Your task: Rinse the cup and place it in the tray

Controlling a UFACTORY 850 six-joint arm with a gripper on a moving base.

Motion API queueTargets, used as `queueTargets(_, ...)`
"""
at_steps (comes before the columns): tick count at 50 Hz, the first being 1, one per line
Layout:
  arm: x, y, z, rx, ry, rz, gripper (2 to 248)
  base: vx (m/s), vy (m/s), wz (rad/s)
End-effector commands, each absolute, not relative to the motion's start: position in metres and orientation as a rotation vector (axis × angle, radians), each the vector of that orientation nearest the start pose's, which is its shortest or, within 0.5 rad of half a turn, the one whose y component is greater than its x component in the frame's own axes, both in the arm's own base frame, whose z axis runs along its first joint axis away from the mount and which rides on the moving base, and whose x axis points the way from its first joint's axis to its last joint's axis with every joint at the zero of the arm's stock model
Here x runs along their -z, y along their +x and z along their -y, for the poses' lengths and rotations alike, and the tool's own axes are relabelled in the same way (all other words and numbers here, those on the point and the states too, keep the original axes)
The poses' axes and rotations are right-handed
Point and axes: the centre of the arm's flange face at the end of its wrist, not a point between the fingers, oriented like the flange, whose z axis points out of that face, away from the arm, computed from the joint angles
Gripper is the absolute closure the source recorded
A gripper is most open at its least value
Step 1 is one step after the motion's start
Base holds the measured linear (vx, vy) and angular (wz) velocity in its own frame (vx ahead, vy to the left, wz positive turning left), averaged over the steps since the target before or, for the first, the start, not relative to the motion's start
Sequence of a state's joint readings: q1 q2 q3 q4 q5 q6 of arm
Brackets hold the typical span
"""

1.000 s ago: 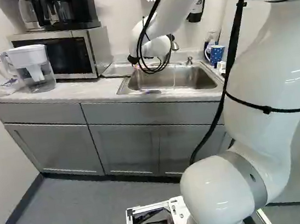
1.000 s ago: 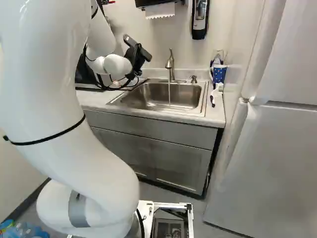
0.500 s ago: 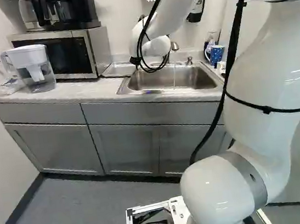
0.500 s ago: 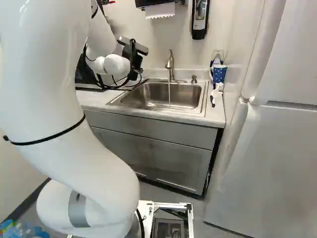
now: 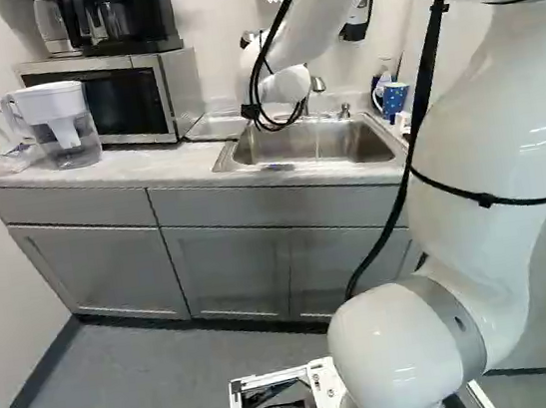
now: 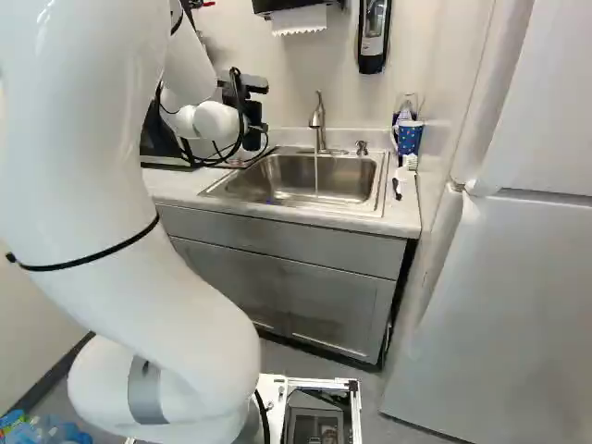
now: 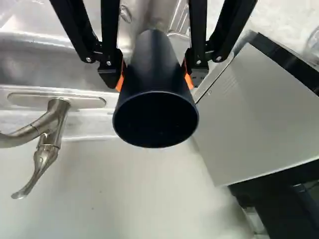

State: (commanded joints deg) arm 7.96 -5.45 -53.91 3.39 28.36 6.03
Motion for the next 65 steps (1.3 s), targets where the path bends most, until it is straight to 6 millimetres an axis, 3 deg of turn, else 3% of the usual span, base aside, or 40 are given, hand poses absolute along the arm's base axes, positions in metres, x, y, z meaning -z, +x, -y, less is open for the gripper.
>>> queueTargets(16, -0.561, 0.538, -0.073, 1.914, -2.413, 0.154, 125, 0.000, 0.000, 0.000)
queueTargets(37, -0.561, 0.539, -0.073, 1.914, -2.413, 0.154, 125, 0.000, 0.000, 0.000)
queueTargets(65, -0.559, 0.589, -0.094, 1.918, -2.388, 0.181, 125, 0.000, 0.000, 0.000)
